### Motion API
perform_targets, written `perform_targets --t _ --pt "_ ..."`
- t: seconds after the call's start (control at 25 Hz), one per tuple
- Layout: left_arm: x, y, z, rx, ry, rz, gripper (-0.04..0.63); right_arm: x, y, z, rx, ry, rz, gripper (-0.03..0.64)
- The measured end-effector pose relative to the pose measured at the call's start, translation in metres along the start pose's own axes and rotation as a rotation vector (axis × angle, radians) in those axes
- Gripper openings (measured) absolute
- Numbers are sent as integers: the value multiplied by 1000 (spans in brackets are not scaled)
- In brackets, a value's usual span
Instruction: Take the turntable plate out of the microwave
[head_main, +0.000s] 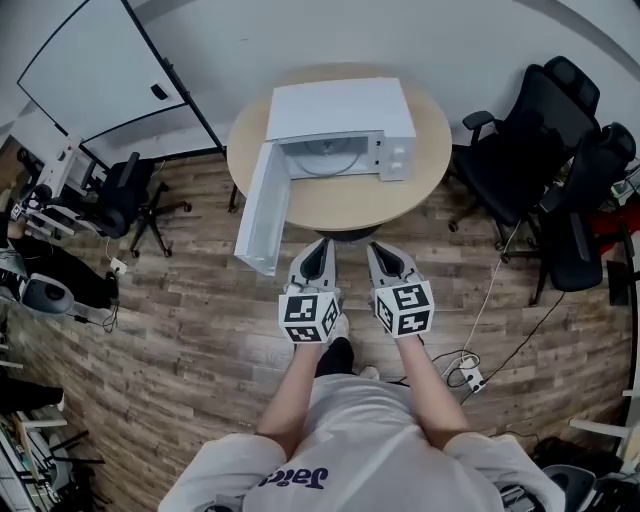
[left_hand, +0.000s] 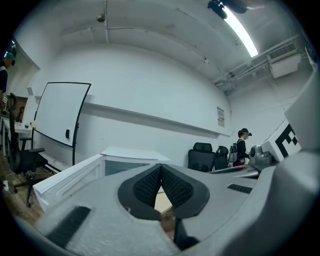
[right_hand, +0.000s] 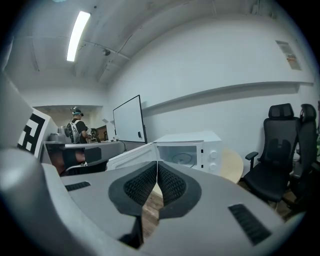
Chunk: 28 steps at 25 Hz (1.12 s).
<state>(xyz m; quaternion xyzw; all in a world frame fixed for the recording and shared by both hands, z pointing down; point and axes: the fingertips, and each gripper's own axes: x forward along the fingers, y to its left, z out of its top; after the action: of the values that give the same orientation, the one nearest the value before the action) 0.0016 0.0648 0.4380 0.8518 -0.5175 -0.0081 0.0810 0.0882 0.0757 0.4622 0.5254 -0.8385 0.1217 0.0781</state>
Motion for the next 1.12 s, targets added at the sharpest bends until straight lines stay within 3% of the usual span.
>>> perform_targets --t 0.56,0.8,0.92,1.12 --pt "97 74 26 -14 -17 -23 15 119 -20 41 -34 14 2 17" --pt "129 92 27 -29 2 -71 15 157 -35 52 9 -20 -49 17" --pt "139 90 27 -2 3 -108 15 165 -40 49 33 -45 -92 17" --pt "148 101 24 5 2 -113 15 182 -45 40 36 -37 -104 17"
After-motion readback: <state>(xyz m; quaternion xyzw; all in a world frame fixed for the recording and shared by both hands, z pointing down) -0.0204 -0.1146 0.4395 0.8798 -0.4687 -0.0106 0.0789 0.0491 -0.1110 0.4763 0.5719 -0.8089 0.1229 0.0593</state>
